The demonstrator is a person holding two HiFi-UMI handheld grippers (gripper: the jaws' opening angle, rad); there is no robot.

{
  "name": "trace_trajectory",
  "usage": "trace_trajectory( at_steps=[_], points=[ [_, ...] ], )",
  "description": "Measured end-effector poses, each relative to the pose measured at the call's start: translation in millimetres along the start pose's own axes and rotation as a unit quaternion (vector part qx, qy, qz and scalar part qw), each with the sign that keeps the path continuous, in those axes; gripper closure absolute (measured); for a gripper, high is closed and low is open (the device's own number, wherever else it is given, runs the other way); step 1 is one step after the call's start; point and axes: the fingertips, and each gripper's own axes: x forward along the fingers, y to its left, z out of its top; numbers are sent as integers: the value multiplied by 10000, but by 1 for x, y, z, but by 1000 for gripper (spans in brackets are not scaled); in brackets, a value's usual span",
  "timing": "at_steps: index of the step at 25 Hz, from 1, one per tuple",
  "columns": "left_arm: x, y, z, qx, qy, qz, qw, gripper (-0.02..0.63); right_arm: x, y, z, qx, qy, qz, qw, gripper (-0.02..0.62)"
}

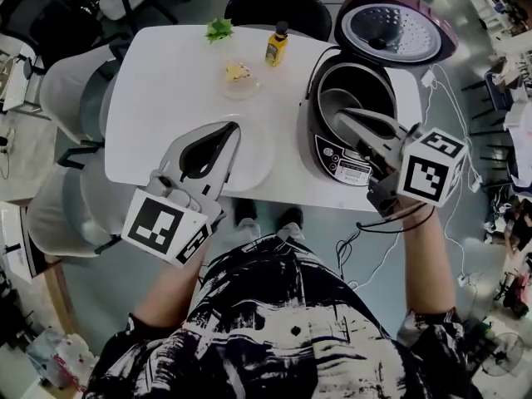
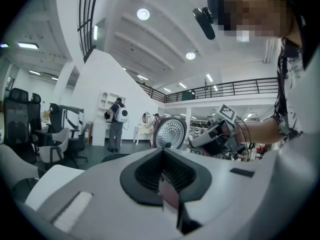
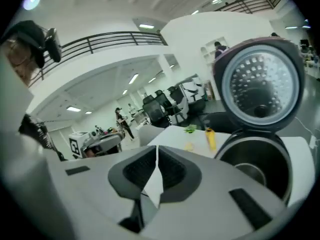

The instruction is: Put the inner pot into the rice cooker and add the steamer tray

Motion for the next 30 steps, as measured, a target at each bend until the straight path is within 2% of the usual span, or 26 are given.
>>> trace_trajectory(
  at_steps=[3, 6, 10, 14, 15, 19, 20, 23, 26, 30],
  points=[
    [-17, 18, 0, 27, 13, 279, 9996, 601, 42, 44, -35, -277, 253, 395, 9985, 586],
    [-33, 31, -1, 35, 12, 509, 9987, 601, 94, 57, -91, -620, 844, 476, 9934, 584],
    [-53, 44, -5, -8, 3, 705, 9975, 601, 151, 46, -139, -807, 1435, 282, 9859, 581],
    [-71, 54, -12, -89, 20, 901, 9959, 601, 197, 14, -155, -1293, 1756, -108, 9759, 522],
    [-76, 58, -15, -115, 32, 946, 9954, 601, 210, 6, -156, -1448, 1825, -190, 9723, 508],
    [-93, 71, -24, -225, 83, 1122, 9934, 601, 254, -26, -163, -2151, 2228, -500, 9495, 346],
    [-97, 75, -26, -249, 98, 1167, 9928, 601, 263, -34, -167, -2290, 2399, -556, 9418, 337],
    [-108, 85, -33, -328, 142, 1298, 9909, 601, 281, -62, -183, -2369, 2958, -733, 9225, 328],
    [-117, 94, -39, -400, 190, 1408, 9890, 601, 292, -83, -200, -2240, 3370, -854, 9105, 331],
    [-124, 105, -45, -447, 234, 1527, 9870, 601, 296, -106, -221, -2107, 3780, -971, 8963, 398]
  ],
)
